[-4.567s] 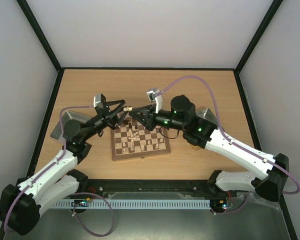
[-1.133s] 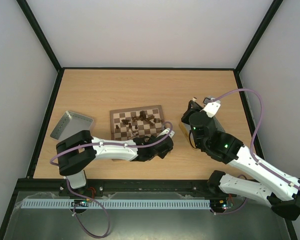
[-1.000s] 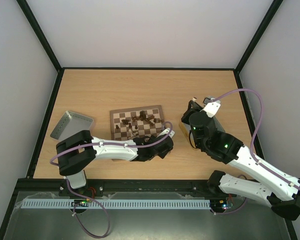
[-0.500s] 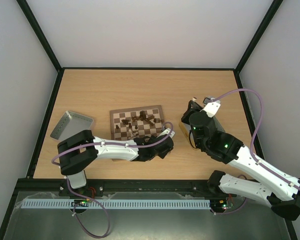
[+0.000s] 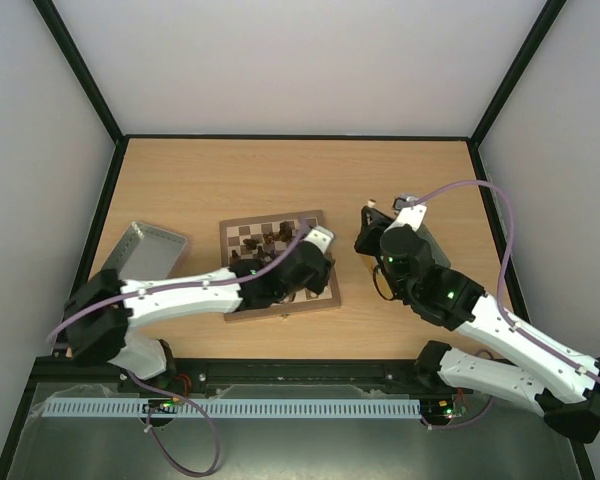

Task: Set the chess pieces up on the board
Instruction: Place the chess piece on the chessboard.

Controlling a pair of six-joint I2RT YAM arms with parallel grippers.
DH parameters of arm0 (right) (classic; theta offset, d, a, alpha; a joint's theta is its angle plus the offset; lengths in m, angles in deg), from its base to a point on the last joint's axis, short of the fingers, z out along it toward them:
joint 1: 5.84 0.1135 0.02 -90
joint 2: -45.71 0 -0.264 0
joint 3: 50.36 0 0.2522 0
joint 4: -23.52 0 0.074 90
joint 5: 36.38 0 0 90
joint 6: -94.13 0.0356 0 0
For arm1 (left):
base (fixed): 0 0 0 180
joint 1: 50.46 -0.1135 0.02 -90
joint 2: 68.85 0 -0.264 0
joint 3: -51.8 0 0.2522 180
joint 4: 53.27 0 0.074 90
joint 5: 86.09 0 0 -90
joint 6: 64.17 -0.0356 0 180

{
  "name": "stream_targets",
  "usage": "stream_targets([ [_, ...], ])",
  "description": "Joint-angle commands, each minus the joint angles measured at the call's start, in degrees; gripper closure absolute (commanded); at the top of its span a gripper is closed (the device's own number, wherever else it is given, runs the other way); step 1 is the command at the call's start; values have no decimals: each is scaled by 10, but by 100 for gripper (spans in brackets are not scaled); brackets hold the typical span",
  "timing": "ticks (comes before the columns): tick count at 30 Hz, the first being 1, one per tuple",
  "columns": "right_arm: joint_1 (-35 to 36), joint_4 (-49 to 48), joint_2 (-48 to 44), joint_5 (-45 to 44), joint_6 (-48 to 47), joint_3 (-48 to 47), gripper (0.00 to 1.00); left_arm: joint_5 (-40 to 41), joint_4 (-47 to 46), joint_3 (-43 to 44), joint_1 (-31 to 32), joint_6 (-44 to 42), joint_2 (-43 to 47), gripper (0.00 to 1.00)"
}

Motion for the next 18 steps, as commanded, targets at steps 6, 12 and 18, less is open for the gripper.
stream_targets([
  [6, -1, -125, 14, 259, -150, 24, 91, -133, -1, -27, -125, 102, 187, 45],
  [12, -1, -171, 39, 403, -222, 21, 91, -354, -30, -40, -240, 162, 266, 24],
  [18, -1, -170, 71, 468, -257, -3, 91, -513, -94, -60, -306, 226, 305, 18],
])
